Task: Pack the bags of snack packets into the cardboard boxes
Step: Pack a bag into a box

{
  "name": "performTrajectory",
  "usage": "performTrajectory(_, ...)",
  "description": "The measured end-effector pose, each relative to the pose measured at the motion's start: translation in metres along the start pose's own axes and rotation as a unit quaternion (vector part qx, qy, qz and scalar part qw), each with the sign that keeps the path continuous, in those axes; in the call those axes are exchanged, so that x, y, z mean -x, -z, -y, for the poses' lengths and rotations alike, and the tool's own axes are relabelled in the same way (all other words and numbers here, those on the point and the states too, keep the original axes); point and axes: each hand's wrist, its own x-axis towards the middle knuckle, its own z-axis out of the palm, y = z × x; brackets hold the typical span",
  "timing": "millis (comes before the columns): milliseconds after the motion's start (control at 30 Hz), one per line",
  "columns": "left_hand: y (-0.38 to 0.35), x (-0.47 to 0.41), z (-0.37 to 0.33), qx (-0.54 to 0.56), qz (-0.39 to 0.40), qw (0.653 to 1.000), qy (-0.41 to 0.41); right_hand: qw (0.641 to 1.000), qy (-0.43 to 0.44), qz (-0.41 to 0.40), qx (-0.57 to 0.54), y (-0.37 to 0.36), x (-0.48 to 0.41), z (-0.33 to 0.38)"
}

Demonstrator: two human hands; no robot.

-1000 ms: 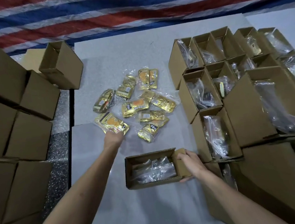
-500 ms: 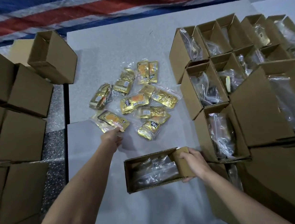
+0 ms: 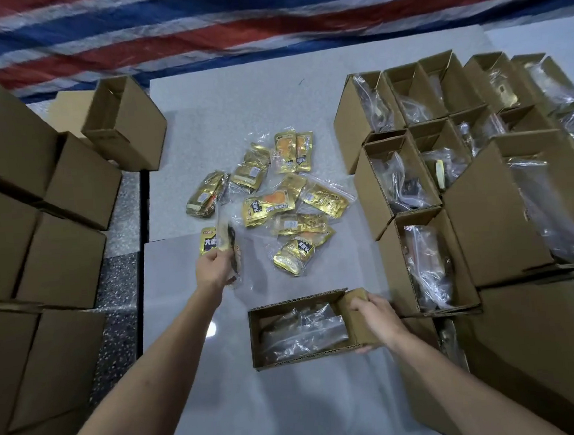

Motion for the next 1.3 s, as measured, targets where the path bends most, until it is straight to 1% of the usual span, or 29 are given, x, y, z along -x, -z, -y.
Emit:
performTrajectory(100,0.006,0.004,-0.01,-0.035,0.025,0.997,-0.063,1.0,0.006,-0.004,0.001,-0.001,0.004,-0.001)
performTrajectory(200,0.011,0.015,-0.02,-0.118,0.046,0.982,-0.139,1.0,0.004,-0.005,-0.003,-0.002,0.008,-0.004)
performTrajectory(267,0.015,0.022,-0.025,-0.15,0.063,0.973,-0.165,1.0,0.01,-0.009,0.002,-0.002,0.011,-0.007)
performTrajectory(433,0.03,0.041,-0.033,-0.197,0.103,0.955,-0.194,0.999,0.025,-0.011,0.03,-0.004,0.021,-0.013)
performTrajectory(500,0.035,0.051,-0.036,-0.256,0.124,0.935,-0.21,0.998,0.037,-0.009,0.047,-0.004,0.024,-0.016)
performTrajectory(600,0.044,0.065,-0.042,-0.356,0.125,0.9,-0.219,0.996,0.053,0.001,0.071,-0.002,0.03,-0.018)
performTrajectory(733,0.052,0.089,-0.054,-0.427,0.124,0.868,-0.222,0.985,0.074,-0.005,0.153,-0.001,0.033,-0.02)
performTrajectory(833,0.057,0.111,-0.062,-0.449,0.136,0.848,-0.245,0.986,0.066,-0.007,0.154,-0.002,0.035,-0.021)
performTrajectory(967,0.073,0.137,-0.068,-0.449,0.189,0.829,-0.273,0.996,0.023,0.02,0.089,-0.001,0.042,-0.028)
performTrajectory(1100,0.088,0.162,-0.075,-0.401,0.23,0.838,-0.289,0.994,0.015,0.017,0.111,0.001,0.043,-0.038)
performTrajectory(1200,0.095,0.181,-0.082,-0.368,0.27,0.841,-0.289,0.996,0.0,0.037,0.077,0.0,0.049,-0.043)
performTrajectory(1300,0.097,0.205,-0.089,-0.343,0.301,0.837,-0.302,0.997,0.008,0.036,0.073,-0.001,0.053,-0.047)
